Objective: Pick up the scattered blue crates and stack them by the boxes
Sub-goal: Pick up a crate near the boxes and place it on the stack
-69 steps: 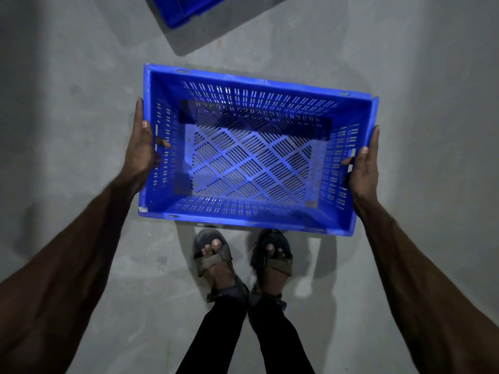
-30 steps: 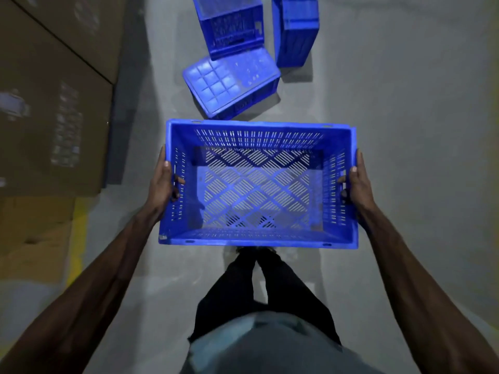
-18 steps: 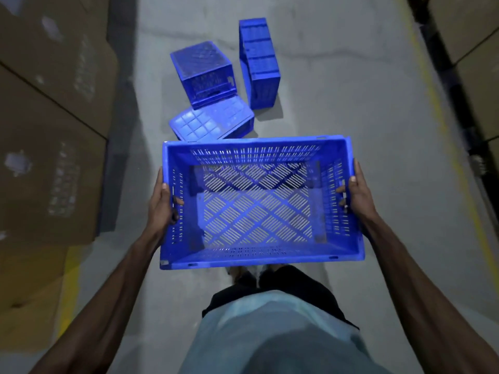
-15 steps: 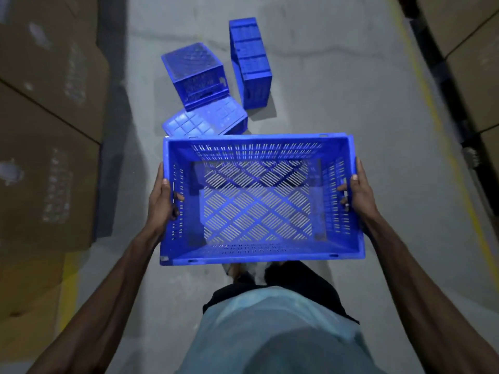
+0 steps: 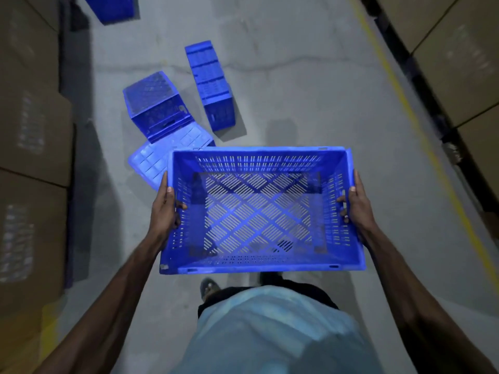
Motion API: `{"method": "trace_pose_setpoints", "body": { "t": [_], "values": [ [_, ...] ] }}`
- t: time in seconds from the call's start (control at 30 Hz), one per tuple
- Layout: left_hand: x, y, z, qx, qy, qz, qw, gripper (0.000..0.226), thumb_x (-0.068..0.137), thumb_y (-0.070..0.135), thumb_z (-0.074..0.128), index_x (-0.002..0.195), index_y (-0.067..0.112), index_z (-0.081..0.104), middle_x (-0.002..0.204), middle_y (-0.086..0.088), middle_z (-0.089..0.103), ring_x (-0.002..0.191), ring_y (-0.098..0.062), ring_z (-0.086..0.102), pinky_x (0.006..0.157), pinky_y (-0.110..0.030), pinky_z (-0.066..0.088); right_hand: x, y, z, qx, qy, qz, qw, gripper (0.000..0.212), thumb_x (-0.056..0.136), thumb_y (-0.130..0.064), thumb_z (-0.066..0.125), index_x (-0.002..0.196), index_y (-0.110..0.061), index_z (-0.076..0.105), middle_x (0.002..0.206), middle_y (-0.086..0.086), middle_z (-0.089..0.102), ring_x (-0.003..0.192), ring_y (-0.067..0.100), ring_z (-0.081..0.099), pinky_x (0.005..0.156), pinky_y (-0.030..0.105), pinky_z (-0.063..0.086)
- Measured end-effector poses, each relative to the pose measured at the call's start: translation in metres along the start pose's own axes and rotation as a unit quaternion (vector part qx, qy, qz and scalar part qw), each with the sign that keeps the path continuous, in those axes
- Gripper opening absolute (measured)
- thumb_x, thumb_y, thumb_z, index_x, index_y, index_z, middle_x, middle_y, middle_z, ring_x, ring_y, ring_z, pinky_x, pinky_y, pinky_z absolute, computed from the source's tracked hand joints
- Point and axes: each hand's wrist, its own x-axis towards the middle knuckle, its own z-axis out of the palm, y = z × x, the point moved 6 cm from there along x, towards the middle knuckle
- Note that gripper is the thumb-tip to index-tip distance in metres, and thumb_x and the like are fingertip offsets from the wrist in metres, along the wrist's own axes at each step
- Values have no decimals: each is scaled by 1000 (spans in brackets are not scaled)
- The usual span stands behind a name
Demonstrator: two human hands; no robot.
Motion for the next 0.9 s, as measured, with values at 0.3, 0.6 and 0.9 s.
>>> {"method": "trace_pose_setpoints", "body": {
  "t": [0.3,0.6,0.9],
  "values": [
    [96,117,133,3,16,17,1000,39,108,51,37,143,66,28,75,-7,64,38,-14,32,37,-21,31,162,-62,-101,-28,12,-58,998,50,110,-36,34,146,-63,12,81,1,60,40,4,45,41,21,42],
    [246,206,242,-11,-2,27,1000,48,107,50,41,150,63,24,74,-9,63,40,-15,33,38,-22,32,352,-137,-135,-41,37,-77,996,49,111,-34,35,144,-63,14,79,1,61,37,3,43,38,20,41],
    [450,339,339,-28,-8,11,1000,49,109,44,42,153,57,24,67,-4,60,36,-8,30,37,-17,29,574,-268,-161,-61,52,-74,994,52,109,-36,36,152,-57,16,77,-2,62,37,1,42,39,19,39]
  ]
}}
